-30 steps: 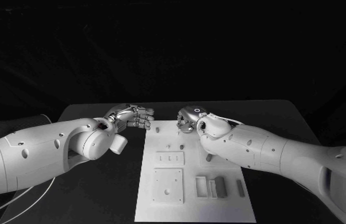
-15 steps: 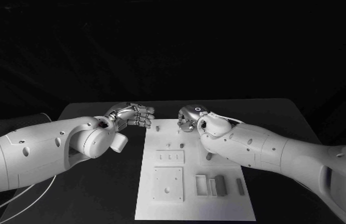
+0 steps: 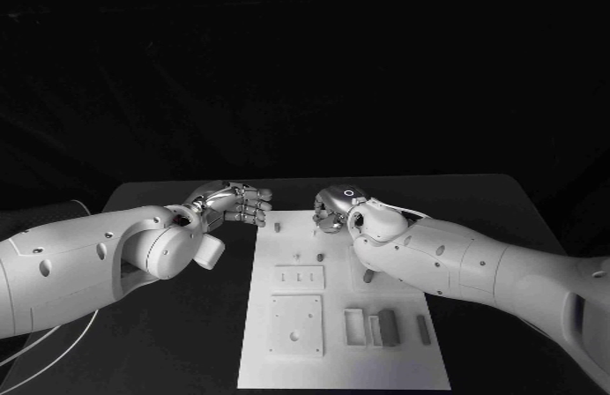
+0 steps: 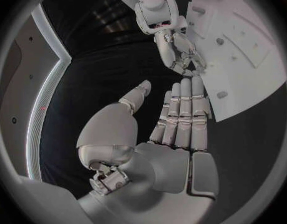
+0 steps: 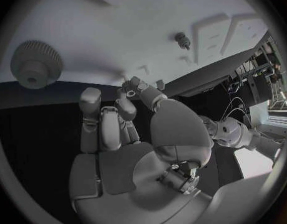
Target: Assemble the parts on the task board
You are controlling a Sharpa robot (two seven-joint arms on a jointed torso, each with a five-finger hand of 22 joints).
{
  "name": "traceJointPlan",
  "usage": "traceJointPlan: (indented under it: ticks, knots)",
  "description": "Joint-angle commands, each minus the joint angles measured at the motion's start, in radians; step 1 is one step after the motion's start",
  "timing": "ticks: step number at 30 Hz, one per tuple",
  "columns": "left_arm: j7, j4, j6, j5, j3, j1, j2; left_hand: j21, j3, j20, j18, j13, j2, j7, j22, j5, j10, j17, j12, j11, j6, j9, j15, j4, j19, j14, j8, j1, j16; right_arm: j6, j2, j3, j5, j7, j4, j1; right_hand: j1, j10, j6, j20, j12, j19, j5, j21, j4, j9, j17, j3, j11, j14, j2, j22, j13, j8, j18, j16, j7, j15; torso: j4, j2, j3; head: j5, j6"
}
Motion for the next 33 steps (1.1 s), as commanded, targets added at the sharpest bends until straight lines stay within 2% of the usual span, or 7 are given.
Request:
traceJointPlan:
  ticks: [1, 14, 21, 28, 33]
  knots:
    - [0.007, 0.001, 0.01, 0.001, 0.001, 0.001, 0.003, -0.004, -0.003, -0.007, 0.015, 0.001, 0.002, -0.001, 0.001, -0.003, -0.005, 0.002, -0.006, 0.003, -0.001, 0.002, 0.002, -0.005, 0.0, 0.005, -0.004, -0.001, -0.006, -0.017, 0.002, 0.0, -0.012, -0.003, 0.002, 0.0, -0.004, 0.001, 0.011, 0.001, -0.003, 0.002, -0.002, -0.002, 0.001, 0.001, -0.001, 0.002, -0.003, -0.005, -0.004, 0.017, 0.0, 0.001, 0.114, -0.002, 0.008, 0.001, -0.0001, 0.0, 0.0002, 0.001, 0.0]
    - [0.005, 0.0, 0.011, 0.001, 0.001, 0.001, 0.003, -0.005, -0.003, -0.007, 0.015, 0.002, 0.002, -0.001, 0.001, -0.003, -0.005, 0.003, -0.006, 0.003, -0.001, 0.002, 0.002, -0.005, 0.0, 0.005, -0.005, 0.0, -0.007, -0.027, 0.002, 0.0, -0.006, -0.006, 0.002, 0.0, -0.006, 0.002, 0.01, 0.002, -0.003, 0.003, 0.0, -0.002, 0.001, 0.001, -0.001, 0.002, -0.003, -0.005, -0.005, 0.017, 0.0, -0.001, 0.114, -0.002, 0.008, 0.001, 0.0003, 0.001, -0.0008, 0.001, -0.001]
    - [0.004, 0.0, 0.012, 0.001, 0.001, 0.001, 0.003, -0.005, -0.003, -0.007, 0.014, 0.002, 0.002, -0.001, 0.001, -0.003, -0.005, 0.003, -0.007, 0.003, -0.001, 0.003, 0.002, -0.005, -0.001, 0.005, -0.005, 0.0, -0.008, -0.018, 0.003, 0.0, -0.004, -0.007, 0.001, 0.0, -0.007, 0.0, 0.008, 0.002, -0.006, 0.003, 0.001, -0.003, 0.001, 0.0, -0.004, 0.001, -0.003, -0.006, -0.008, 0.017, -0.004, -0.003, 0.114, -0.002, 0.009, 0.001, 0.0004, 0.0, -0.0012, 0.0, -0.001]
    - [0.003, -0.001, 0.013, 0.001, 0.001, 0.001, 0.004, -0.005, -0.003, -0.007, 0.014, 0.002, 0.002, -0.001, 0.001, -0.003, -0.005, 0.004, -0.007, 0.003, -0.001, 0.003, 0.002, -0.005, 0.0, 0.005, -0.005, 0.0, -0.008, 0.021, 0.005, 0.0, 0.005, 0.0, 0.0, 0.0, -0.007, -0.001, 0.006, 0.003, -0.008, 0.003, -0.001, -0.003, 0.001, 0.0, -0.007, 0.001, -0.002, -0.007, -0.01, 0.016, -0.006, -0.004, 0.114, -0.003, 0.009, 0.002, 0.0002, 0.0, -0.0007, -0.001, -0.002]
    - [0.002, -0.001, 0.016, 0.001, 0.001, 0.001, 0.004, -0.005, -0.003, -0.007, 0.014, 0.002, 0.001, -0.001, 0.001, -0.003, -0.006, 0.005, -0.008, 0.004, -0.001, 0.003, 0.002, -0.005, -0.001, 0.005, -0.006, -0.001, -0.009, 0.02, 0.006, 0.0, 0.005, -0.002, -0.002, 0.0, -0.007, -0.002, 0.006, 0.003, -0.009, 0.002, -0.002, -0.004, 0.001, 0.0, -0.009, 0.001, -0.002, -0.008, -0.007, 0.016, -0.007, -0.005, 0.114, -0.004, 0.01, 0.002, 0.0004, 0.001, -0.0003, -0.001, -0.003]
